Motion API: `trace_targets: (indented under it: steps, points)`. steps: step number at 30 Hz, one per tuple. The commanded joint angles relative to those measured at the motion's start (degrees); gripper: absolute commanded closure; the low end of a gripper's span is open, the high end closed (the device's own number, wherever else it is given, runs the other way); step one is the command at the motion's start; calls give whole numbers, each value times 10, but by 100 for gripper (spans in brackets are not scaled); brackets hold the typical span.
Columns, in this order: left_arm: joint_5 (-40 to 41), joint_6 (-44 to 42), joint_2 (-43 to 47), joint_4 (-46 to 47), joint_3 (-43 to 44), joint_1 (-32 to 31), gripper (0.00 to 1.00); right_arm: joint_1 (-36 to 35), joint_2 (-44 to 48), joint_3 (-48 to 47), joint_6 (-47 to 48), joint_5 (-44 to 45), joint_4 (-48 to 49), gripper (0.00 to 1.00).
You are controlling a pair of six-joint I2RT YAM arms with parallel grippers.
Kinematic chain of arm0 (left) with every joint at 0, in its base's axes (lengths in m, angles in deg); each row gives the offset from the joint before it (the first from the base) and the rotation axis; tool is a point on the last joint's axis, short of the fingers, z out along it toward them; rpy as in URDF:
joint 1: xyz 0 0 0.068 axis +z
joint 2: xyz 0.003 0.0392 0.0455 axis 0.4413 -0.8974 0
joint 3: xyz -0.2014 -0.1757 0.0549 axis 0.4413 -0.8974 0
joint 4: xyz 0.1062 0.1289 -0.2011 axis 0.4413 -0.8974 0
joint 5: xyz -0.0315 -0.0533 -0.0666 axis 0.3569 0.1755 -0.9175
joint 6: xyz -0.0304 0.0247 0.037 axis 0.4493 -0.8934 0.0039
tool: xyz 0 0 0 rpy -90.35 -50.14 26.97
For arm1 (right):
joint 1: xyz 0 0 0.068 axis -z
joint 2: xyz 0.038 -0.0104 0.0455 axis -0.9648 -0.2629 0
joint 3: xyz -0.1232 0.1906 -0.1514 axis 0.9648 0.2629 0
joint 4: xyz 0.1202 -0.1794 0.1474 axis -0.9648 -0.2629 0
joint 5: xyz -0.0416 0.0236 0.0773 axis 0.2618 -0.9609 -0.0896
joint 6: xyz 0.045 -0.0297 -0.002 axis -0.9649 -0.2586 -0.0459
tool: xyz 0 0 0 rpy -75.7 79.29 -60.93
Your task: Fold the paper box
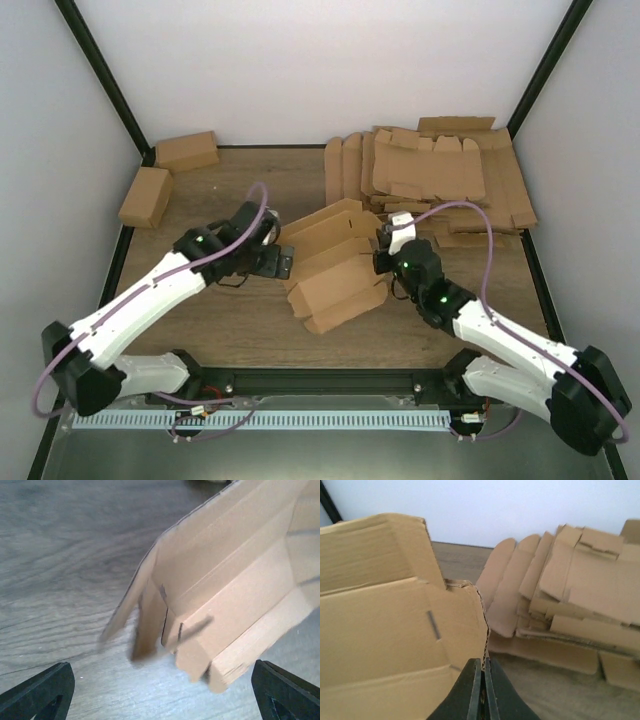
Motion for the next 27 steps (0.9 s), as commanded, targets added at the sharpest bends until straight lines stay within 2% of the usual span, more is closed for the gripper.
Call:
trace_targets:
  steps: [1,4,8,13,22,27]
  points:
    - [100,96,67,28,-32,-2,0,2,48,32,-119,-27,-58,99]
    - [98,140,109,66,-73,-3,0,2,71,46,-154,-31,-76,99]
    - [42,154,147,156,-146,-4,0,2,102,66,-182,-36,-82,99]
    - [-6,167,116,214,-169,-4,0,2,128,86,-187,-43,-77,99]
    - [41,134,20,247,-133,27,0,2,154,94,-156,-60,-83,99]
    - [158,147,-41,235,-94,27,0,2,168,95,-155,-64,-91,99]
